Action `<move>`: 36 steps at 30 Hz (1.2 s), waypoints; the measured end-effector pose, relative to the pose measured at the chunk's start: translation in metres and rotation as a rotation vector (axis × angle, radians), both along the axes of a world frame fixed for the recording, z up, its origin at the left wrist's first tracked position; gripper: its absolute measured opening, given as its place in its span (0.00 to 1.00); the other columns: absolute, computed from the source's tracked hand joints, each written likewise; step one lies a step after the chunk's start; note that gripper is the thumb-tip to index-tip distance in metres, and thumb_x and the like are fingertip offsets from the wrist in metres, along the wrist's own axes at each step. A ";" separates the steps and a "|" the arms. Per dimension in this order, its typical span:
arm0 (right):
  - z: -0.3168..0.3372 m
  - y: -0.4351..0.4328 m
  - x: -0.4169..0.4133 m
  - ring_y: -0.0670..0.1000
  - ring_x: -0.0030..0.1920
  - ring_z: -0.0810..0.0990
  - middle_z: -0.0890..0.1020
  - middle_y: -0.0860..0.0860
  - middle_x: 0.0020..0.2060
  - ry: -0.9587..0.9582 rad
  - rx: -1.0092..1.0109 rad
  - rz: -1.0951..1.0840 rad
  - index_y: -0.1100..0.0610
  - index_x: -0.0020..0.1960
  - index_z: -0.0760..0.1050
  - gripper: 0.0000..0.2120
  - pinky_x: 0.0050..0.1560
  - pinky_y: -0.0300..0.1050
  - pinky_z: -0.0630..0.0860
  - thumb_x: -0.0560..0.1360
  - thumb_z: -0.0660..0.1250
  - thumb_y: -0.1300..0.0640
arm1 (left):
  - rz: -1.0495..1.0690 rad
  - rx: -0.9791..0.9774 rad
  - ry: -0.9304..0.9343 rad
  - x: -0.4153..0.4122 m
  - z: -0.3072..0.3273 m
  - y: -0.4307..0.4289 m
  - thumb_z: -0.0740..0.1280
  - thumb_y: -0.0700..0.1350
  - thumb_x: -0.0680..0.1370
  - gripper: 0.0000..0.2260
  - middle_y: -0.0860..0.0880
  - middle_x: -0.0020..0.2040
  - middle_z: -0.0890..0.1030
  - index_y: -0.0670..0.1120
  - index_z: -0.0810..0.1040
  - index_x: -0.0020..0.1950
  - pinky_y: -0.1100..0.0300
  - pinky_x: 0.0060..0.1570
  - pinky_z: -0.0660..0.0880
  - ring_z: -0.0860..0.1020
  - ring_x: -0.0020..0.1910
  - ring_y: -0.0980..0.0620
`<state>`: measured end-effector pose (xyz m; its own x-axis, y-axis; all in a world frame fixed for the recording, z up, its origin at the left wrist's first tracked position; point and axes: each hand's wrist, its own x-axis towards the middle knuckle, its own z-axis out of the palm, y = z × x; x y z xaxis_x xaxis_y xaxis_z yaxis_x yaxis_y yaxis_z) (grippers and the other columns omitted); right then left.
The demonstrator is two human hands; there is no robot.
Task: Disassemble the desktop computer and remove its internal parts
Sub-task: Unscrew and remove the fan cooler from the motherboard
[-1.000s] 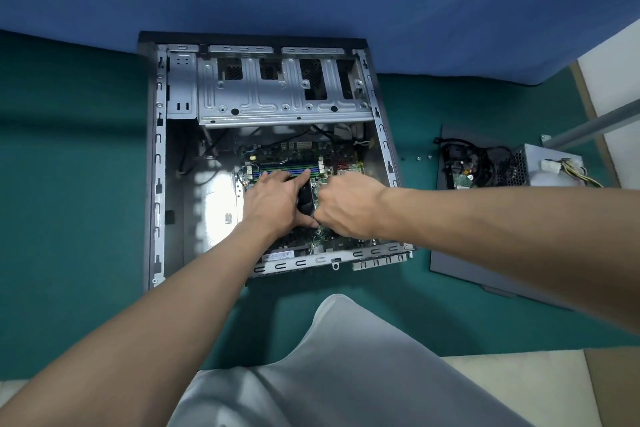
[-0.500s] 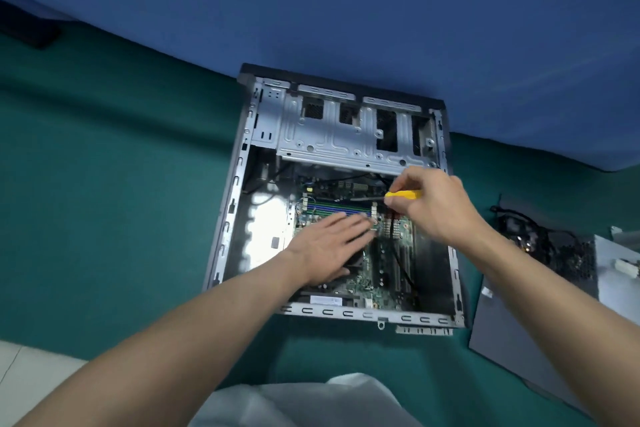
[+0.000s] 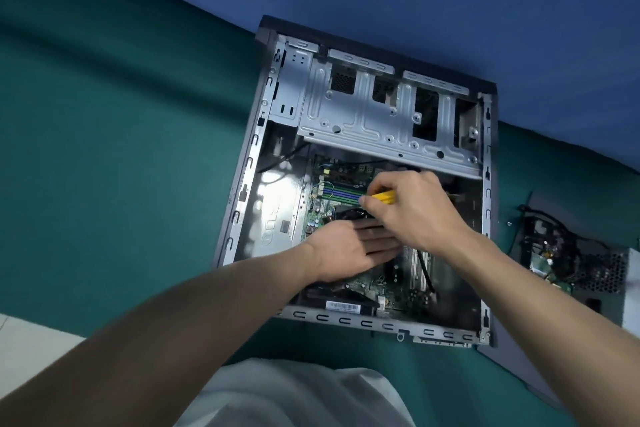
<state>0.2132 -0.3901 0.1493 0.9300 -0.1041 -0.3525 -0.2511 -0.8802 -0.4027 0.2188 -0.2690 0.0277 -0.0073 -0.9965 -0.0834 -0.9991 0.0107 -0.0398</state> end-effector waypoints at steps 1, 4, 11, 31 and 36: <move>-0.002 0.001 0.001 0.53 0.45 0.75 0.81 0.49 0.38 0.005 -0.003 0.013 0.48 0.43 0.79 0.06 0.49 0.47 0.72 0.75 0.67 0.47 | -0.007 -0.066 -0.027 0.000 -0.001 0.000 0.68 0.46 0.75 0.24 0.54 0.68 0.74 0.51 0.70 0.72 0.54 0.72 0.59 0.70 0.70 0.52; -0.007 0.005 0.006 0.55 0.44 0.77 0.82 0.51 0.38 0.008 -0.015 0.053 0.49 0.42 0.79 0.06 0.47 0.49 0.75 0.74 0.67 0.48 | -0.016 -0.210 0.003 0.001 -0.008 0.000 0.76 0.48 0.67 0.23 0.57 0.57 0.81 0.55 0.80 0.62 0.59 0.60 0.70 0.78 0.58 0.55; -0.012 0.009 0.011 0.55 0.44 0.76 0.80 0.52 0.39 0.032 -0.073 0.090 0.48 0.42 0.77 0.05 0.44 0.46 0.72 0.75 0.66 0.48 | 0.019 -0.297 0.016 -0.002 -0.015 -0.002 0.74 0.45 0.70 0.20 0.54 0.58 0.81 0.53 0.80 0.62 0.55 0.60 0.71 0.78 0.58 0.52; -0.007 0.013 0.011 0.57 0.42 0.76 0.78 0.53 0.35 0.086 -0.109 0.065 0.51 0.41 0.76 0.09 0.41 0.45 0.69 0.76 0.63 0.49 | 0.013 -0.172 -0.031 -0.003 -0.009 0.001 0.72 0.48 0.73 0.23 0.56 0.65 0.77 0.54 0.74 0.68 0.58 0.66 0.68 0.74 0.65 0.54; -0.004 0.021 0.016 0.59 0.38 0.74 0.75 0.55 0.32 0.145 -0.155 0.058 0.56 0.36 0.73 0.15 0.40 0.45 0.67 0.77 0.61 0.48 | 0.015 -0.124 0.028 -0.001 -0.005 0.001 0.73 0.48 0.73 0.23 0.57 0.64 0.78 0.54 0.75 0.67 0.60 0.64 0.68 0.75 0.64 0.55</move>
<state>0.2296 -0.3695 0.1450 0.8770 -0.1147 -0.4667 -0.2432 -0.9435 -0.2251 0.2181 -0.2681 0.0225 0.0071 -0.9992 0.0403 -0.9999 -0.0076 -0.0115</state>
